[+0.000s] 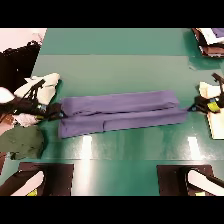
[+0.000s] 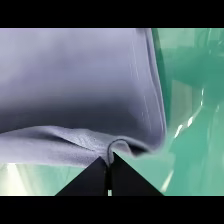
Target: Fold the shirts.
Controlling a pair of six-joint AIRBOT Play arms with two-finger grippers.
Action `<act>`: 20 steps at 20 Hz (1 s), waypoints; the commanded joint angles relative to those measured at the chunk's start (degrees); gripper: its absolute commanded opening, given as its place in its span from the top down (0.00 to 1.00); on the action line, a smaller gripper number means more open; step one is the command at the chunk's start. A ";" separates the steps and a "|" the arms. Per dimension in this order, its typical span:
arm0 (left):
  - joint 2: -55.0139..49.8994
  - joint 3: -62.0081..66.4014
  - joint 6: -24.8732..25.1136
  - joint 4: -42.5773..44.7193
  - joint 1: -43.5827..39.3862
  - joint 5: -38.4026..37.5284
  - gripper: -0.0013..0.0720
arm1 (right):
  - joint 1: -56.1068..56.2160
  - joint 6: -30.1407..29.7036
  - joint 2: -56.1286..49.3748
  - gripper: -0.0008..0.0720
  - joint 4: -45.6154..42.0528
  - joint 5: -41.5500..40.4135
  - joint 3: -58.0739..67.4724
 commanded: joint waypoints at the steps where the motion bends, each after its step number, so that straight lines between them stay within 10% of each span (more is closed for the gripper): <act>1: -14.53 8.76 2.58 -0.09 0.02 6.01 0.95 | 4.42 1.62 -12.66 0.97 0.59 -2.43 10.69; 8: -21.88 19.50 2.58 -0.11 0.02 10.16 0.95 | 6.88 5.60 -25.62 0.95 1.11 -0.81 26.58; 10: -21.86 20.55 2.58 -0.09 0.02 10.19 0.91 | 6.29 5.55 -27.23 0.46 2.82 -0.83 29.59; 12: -21.86 21.66 2.54 -0.15 0.02 9.25 0.29 | 4.92 5.25 -27.58 0.42 3.58 0.09 31.28; 13: -21.86 22.69 2.54 -0.04 0.09 7.69 0.25 | 4.11 3.69 -27.56 0.42 3.61 1.77 31.78; 16: -21.79 25.70 2.56 0.15 0.07 2.91 0.25 | 0.66 0.02 -27.47 0.42 3.63 7.54 29.90; 18: -21.68 26.43 2.54 -0.22 0.07 1.70 0.25 | -1.44 -1.88 -27.47 0.22 3.72 8.76 25.86; 20: -21.68 26.43 2.60 -0.46 0.00 1.29 0.87 | -2.91 -3.78 -27.50 0.09 4.11 7.39 20.70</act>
